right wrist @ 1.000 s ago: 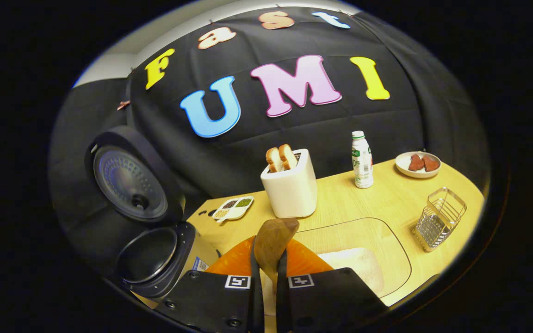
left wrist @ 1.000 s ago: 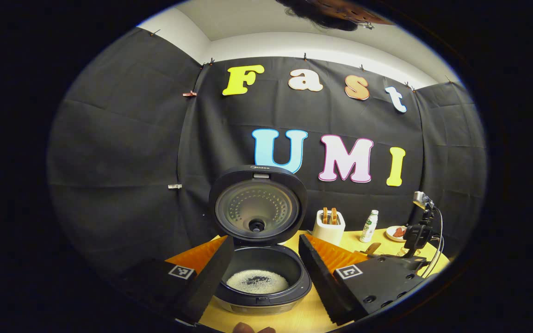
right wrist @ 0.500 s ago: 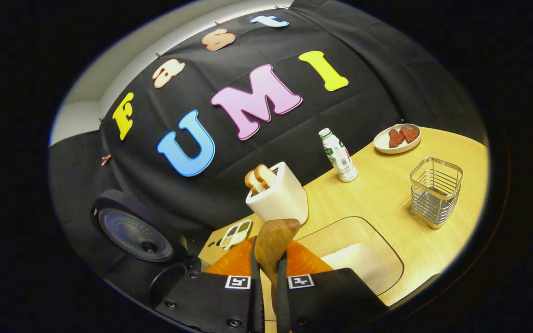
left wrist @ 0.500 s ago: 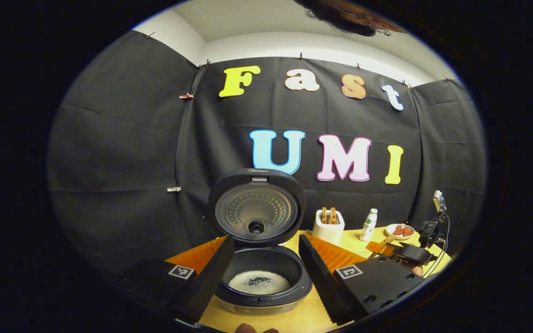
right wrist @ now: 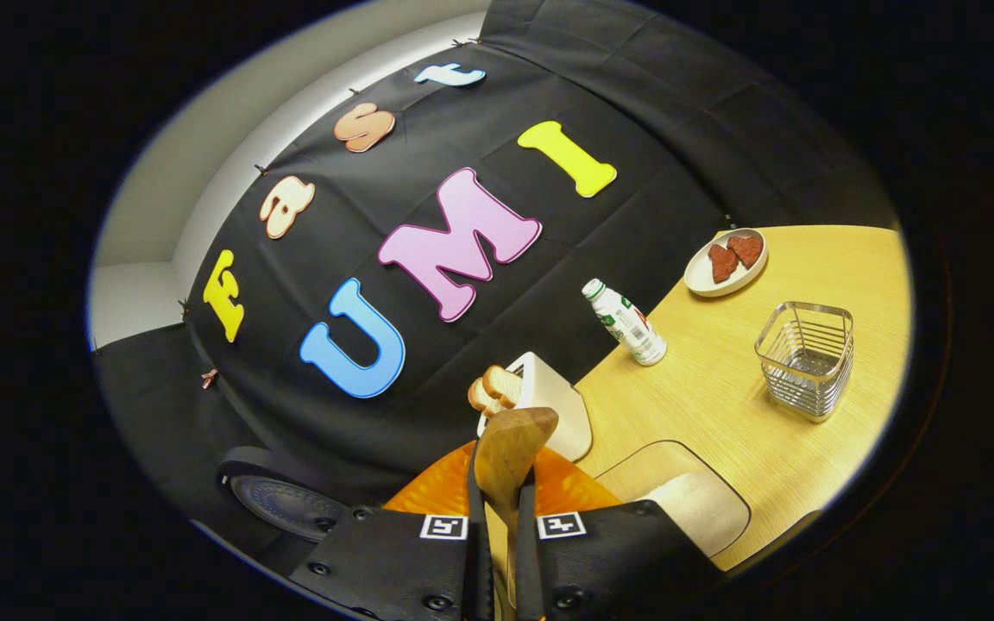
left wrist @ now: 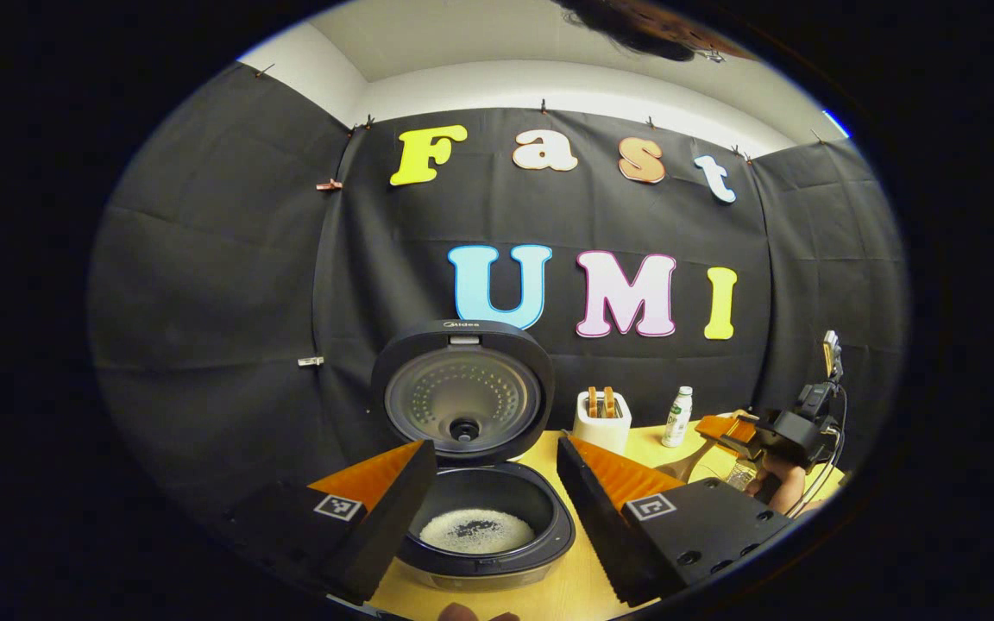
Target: Close the left gripper, press the button to open the rice cooker; take a wooden spoon from the chopstick holder with the right hand, scoop a spoonful of rice and pour it into the rice cooker, then put the wooden spoon back into the chopstick holder.
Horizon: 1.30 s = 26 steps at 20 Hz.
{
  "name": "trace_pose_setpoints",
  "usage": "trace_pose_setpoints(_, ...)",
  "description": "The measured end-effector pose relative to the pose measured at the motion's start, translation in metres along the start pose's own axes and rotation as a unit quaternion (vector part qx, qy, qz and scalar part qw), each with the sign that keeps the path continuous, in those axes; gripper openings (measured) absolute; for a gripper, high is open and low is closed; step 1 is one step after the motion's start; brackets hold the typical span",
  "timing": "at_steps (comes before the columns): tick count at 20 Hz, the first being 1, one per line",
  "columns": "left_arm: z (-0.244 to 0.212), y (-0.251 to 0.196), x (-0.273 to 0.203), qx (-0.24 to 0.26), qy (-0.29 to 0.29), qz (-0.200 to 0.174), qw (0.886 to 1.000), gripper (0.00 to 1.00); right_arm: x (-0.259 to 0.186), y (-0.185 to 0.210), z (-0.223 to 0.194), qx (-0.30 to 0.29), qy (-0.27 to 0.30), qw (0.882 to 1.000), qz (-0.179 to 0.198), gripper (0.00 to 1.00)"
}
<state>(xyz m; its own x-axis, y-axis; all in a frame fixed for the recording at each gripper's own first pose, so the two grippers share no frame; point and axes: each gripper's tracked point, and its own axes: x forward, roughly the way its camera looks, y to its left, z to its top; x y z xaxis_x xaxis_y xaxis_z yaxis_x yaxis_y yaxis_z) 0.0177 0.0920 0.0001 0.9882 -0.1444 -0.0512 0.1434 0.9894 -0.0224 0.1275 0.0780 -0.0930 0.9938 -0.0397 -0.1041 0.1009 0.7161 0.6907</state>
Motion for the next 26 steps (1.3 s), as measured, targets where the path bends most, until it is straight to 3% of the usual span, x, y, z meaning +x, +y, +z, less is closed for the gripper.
trace_pose_setpoints(3,0.006,0.009,0.001,-0.006,-0.011,0.008,1.0,0.95,-0.001,0.036,-0.001,-0.008,0.006,1.0,0.029,0.14)
trace_pose_setpoints(9,0.004,0.034,-0.003,-0.028,-0.011,0.026,0.999,0.95,-0.003,0.128,-0.042,-0.026,0.056,0.993,0.097,0.14)
trace_pose_setpoints(16,-0.001,0.067,-0.011,-0.047,-0.018,0.067,0.996,0.95,-0.011,0.198,-0.127,-0.133,0.134,0.966,0.179,0.14)
trace_pose_setpoints(18,-0.003,0.07,-0.014,-0.055,-0.019,0.07,0.996,0.95,-0.017,0.213,-0.145,-0.191,0.145,0.948,0.209,0.14)
trace_pose_setpoints(20,-0.006,0.073,-0.015,-0.064,-0.02,0.075,0.995,0.95,-0.026,0.228,-0.161,-0.258,0.148,0.923,0.245,0.14)
trace_pose_setpoints(26,-0.008,0.075,-0.015,-0.076,-0.024,0.088,0.993,0.95,-0.063,0.257,-0.187,-0.435,0.104,0.823,0.351,0.14)
